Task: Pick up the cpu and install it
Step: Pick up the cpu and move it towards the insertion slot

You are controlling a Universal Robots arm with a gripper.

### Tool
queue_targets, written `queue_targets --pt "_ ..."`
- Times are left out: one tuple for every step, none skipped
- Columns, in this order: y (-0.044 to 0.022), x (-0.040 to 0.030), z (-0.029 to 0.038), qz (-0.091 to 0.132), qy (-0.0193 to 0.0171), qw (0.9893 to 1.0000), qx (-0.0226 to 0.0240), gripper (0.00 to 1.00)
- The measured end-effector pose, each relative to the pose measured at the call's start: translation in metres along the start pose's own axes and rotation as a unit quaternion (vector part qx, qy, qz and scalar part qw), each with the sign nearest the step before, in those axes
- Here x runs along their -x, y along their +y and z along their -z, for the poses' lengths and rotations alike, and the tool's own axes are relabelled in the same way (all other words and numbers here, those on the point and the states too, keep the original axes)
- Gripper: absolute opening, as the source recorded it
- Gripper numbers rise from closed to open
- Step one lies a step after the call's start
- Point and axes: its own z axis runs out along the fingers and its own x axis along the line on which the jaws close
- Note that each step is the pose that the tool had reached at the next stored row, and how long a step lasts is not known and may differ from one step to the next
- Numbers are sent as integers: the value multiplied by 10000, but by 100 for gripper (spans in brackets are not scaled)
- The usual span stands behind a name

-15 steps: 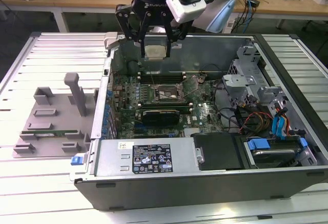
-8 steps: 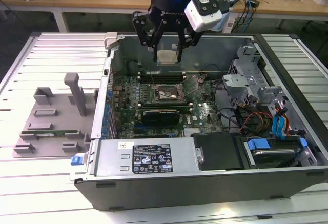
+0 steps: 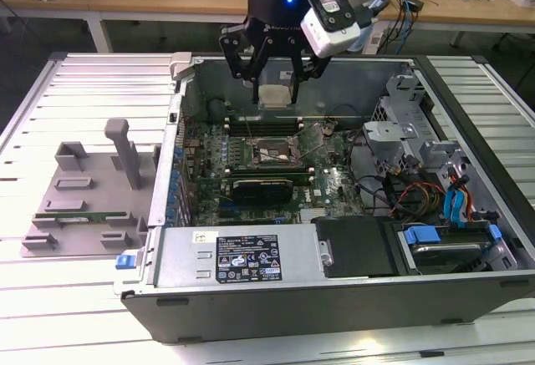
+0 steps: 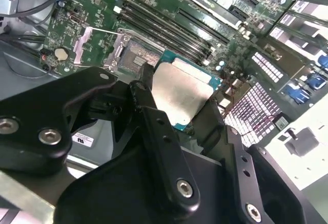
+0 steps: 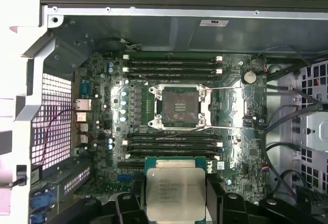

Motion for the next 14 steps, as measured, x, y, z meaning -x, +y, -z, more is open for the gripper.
queue_targets --pt "8 0 -9 1 -7 10000 0 55" --pt "17 0 -23 1 -18 10000 0 55" --pt "24 0 -48 2 -37 10000 0 55" --pt "31 0 -73 2 -50 10000 -1 55" --pt "46 0 -110 3 -62 10000 -1 55" --pt "128 0 -245 4 -77 10000 -1 55" --pt "199 4 -290 4 -77 10000 -1 55" --pt "246 38 -324 3 -77 10000 -1 55" --pt "297 60 -348 4 -77 10000 -1 55" --pt "352 77 -372 4 -77 10000 0 55" --pt "412 108 -398 3 -77 10000 -1 55" --pt "450 127 -422 3 -78 10000 0 55" --pt "461 131 -431 4 -77 10000 -1 55" --pt "466 133 -437 4 -77 10000 -1 55"
